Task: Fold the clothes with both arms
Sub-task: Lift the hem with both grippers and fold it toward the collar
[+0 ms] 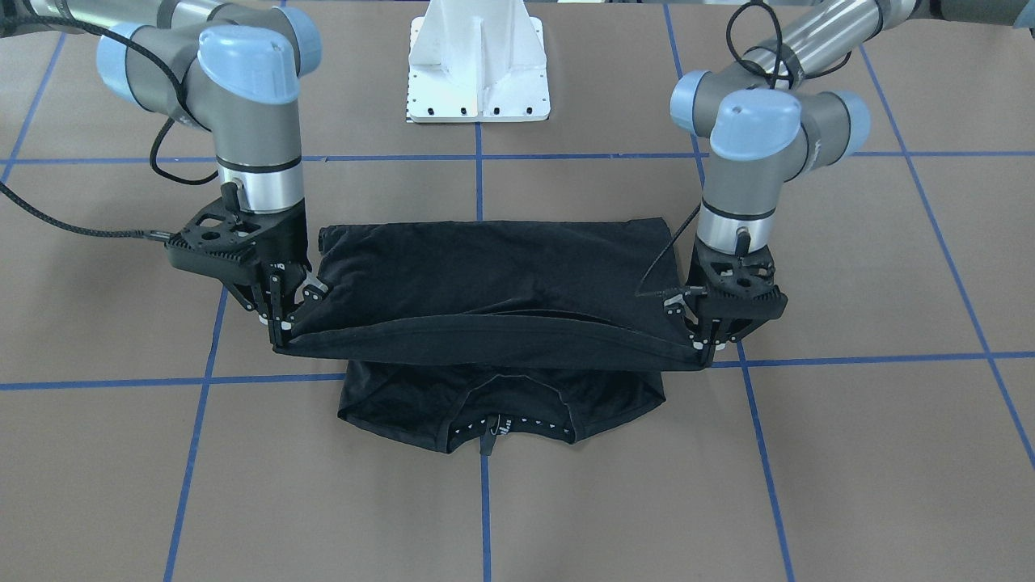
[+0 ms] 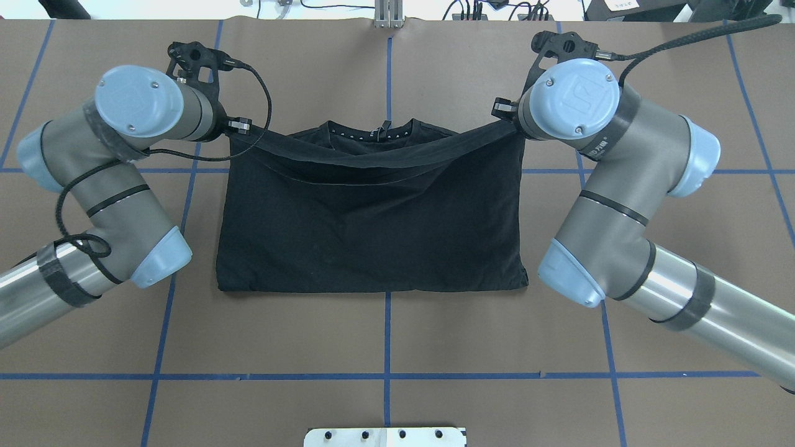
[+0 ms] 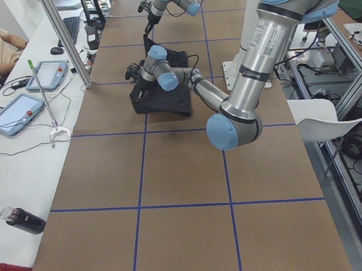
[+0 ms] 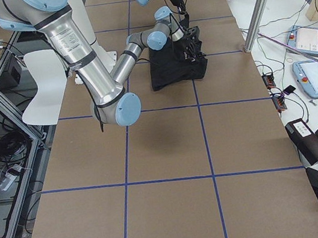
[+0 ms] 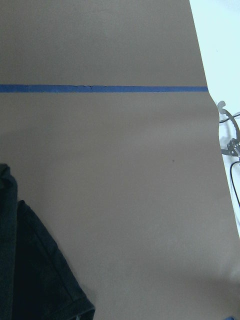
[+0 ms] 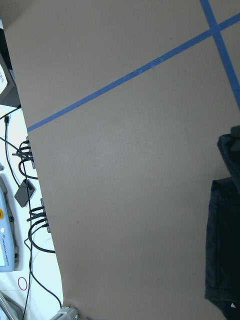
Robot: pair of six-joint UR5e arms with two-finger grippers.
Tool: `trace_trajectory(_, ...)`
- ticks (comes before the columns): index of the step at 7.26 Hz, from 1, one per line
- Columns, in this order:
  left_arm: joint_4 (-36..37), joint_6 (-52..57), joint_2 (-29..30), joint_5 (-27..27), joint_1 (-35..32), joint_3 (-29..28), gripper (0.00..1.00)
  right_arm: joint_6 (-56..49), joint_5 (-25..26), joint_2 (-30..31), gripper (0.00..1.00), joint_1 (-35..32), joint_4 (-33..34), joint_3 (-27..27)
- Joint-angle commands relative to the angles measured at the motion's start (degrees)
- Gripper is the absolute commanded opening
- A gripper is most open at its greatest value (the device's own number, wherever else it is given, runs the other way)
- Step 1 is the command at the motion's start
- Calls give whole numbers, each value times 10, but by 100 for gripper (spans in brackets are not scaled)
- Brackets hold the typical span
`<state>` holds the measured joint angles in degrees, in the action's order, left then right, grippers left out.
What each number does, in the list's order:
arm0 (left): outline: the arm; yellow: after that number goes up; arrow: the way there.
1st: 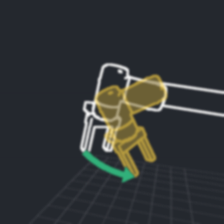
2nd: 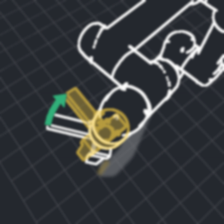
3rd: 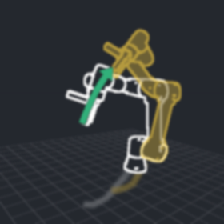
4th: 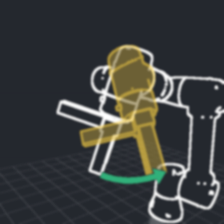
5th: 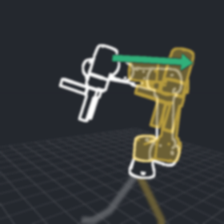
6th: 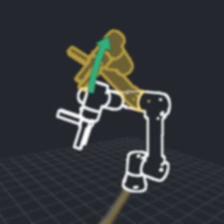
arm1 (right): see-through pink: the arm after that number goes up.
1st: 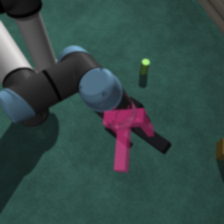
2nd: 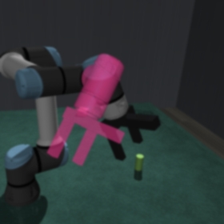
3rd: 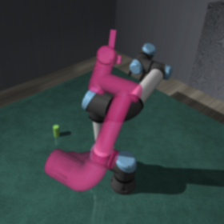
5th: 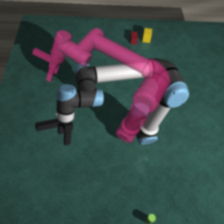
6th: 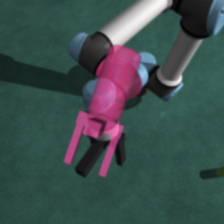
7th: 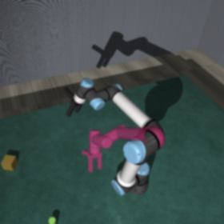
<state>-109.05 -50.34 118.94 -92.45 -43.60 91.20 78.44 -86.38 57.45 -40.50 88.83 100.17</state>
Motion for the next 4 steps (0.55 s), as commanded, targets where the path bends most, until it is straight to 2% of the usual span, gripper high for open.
trace_trajectory(1, -59, 2, 9, 3, 1, -70, 0, -2, 1, -17, 0, -8, -42, -69)
trace_trajectory(2, -65, 22, 13, 3, 0, -76, 0, -4, 1, -17, 0, -13, -57, -90)
trace_trajectory(4, -66, 28, 15, 2, -3, -76, 0, -23, 1, -17, 0, -23, -61, -98)
